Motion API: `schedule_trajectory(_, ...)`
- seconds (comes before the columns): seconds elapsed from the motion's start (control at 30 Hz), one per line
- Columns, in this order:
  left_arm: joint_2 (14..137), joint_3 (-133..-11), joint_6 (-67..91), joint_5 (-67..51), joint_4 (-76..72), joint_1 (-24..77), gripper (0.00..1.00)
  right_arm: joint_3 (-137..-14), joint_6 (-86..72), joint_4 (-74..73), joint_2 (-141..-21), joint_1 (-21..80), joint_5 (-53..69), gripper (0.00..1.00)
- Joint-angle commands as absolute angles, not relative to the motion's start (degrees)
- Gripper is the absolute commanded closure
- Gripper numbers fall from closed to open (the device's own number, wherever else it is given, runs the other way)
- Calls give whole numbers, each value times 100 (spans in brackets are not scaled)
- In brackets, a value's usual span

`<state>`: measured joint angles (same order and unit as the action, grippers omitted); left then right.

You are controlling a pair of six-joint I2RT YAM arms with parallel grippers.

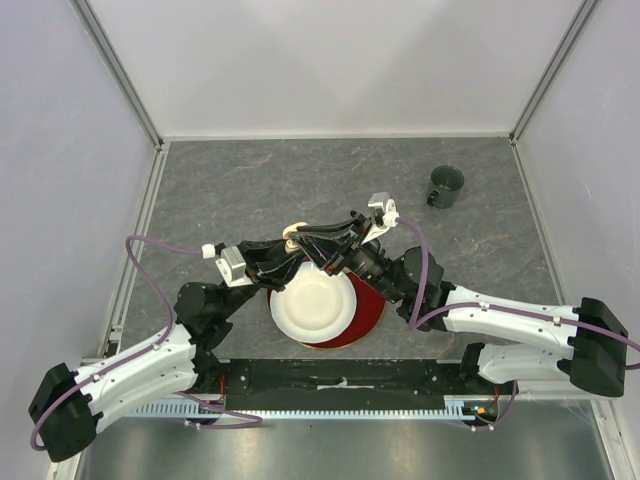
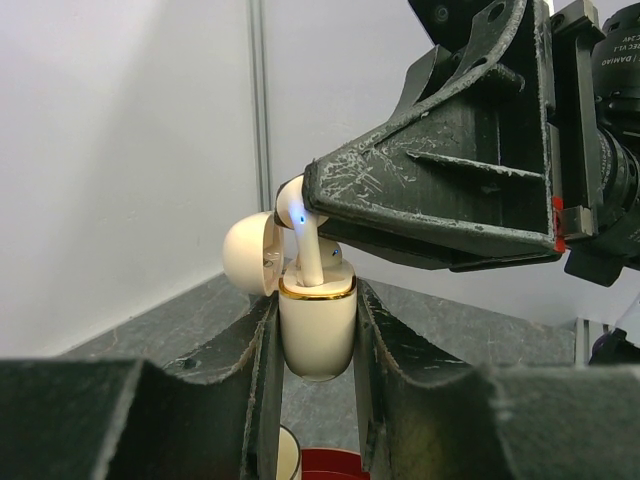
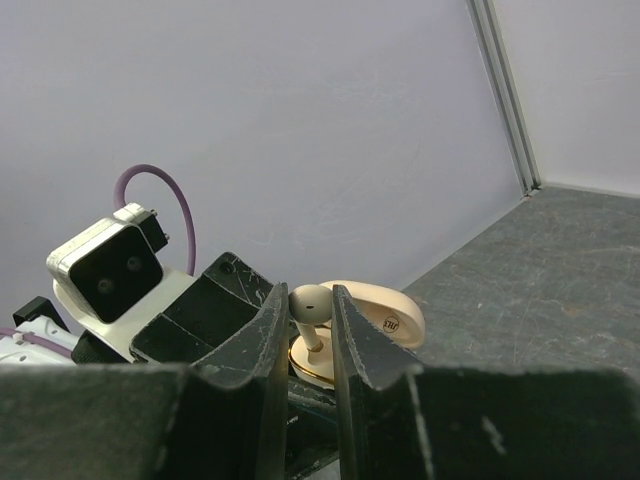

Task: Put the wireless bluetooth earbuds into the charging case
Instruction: Place the earbud in the charging case.

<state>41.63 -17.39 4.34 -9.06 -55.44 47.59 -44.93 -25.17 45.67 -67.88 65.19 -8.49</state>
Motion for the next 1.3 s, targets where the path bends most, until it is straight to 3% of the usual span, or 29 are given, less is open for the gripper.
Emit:
schedule_trajectory(0.0,4113,-1828,475,-870,-6178,4755,98,-4561,-2391,4289,-6688,6574,-923,100)
schedule_trajectory(1.27,4148,-1784,167,-607,-6715,4755,98,-5115,-1696,2611,-6609,6803,-1520,100)
